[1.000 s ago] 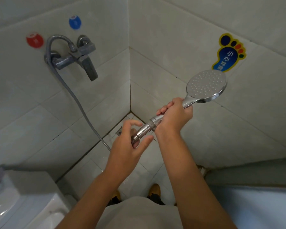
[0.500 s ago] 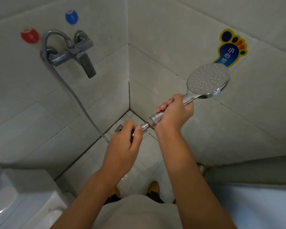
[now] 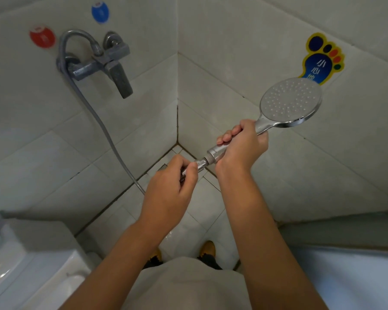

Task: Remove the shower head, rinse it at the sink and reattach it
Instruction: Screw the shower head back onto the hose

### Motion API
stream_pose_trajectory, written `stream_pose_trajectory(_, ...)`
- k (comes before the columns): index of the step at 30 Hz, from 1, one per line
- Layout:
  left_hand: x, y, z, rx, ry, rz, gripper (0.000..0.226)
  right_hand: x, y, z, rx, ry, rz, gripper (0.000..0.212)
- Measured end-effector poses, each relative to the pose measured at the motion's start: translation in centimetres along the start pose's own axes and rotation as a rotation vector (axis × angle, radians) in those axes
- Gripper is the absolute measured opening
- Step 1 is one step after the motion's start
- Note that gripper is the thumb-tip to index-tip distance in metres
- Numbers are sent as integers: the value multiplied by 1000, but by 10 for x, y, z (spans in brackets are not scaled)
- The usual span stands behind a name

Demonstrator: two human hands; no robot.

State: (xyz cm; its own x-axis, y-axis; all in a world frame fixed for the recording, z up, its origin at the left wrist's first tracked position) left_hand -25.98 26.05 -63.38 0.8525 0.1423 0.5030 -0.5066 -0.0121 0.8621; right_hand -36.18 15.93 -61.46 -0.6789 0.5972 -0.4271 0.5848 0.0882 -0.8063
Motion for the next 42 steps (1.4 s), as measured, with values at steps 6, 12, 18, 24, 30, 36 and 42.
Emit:
stream_pose_trajectory(6,0,0,1,27,22,-20,24,-1,0,0,51,-15,15,13)
stream_pose_trajectory(12,-2,0,0,93,36,-148,25,-2,0,-2,-5,-22,78,17)
stream_pose_trajectory(18,-1,2,1,108,39,-182,25,-2,1,-2,-20,-21,81,17)
stream_pose_trajectory(24,1,-2,2,24,1,-29,22,-1,4,2,-40,41,16,14)
stream_pose_trajectory(30,3,-2,4,-99,17,120,24,2,6,7,-94,97,-24,14)
stream_pose_trajectory(36,3,-3,5,-134,31,127,31,1,8,8,-88,105,-35,13)
stream_pose_trajectory(42,1,-3,2,-61,29,6,19,-1,4,4,-64,43,4,15)
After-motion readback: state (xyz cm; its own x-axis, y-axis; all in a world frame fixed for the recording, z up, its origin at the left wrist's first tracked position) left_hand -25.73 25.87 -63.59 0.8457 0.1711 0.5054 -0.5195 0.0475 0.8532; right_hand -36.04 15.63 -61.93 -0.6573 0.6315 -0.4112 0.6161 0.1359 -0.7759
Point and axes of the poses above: each hand's wrist, its own z-axis towards the middle knuckle, its own x-axis out of the back of the hand, y = z × x, the point moved 1 cm from there along z, towards the middle knuckle, and after that the axes turned 3 degrees about -z, right-handed, at the moved point
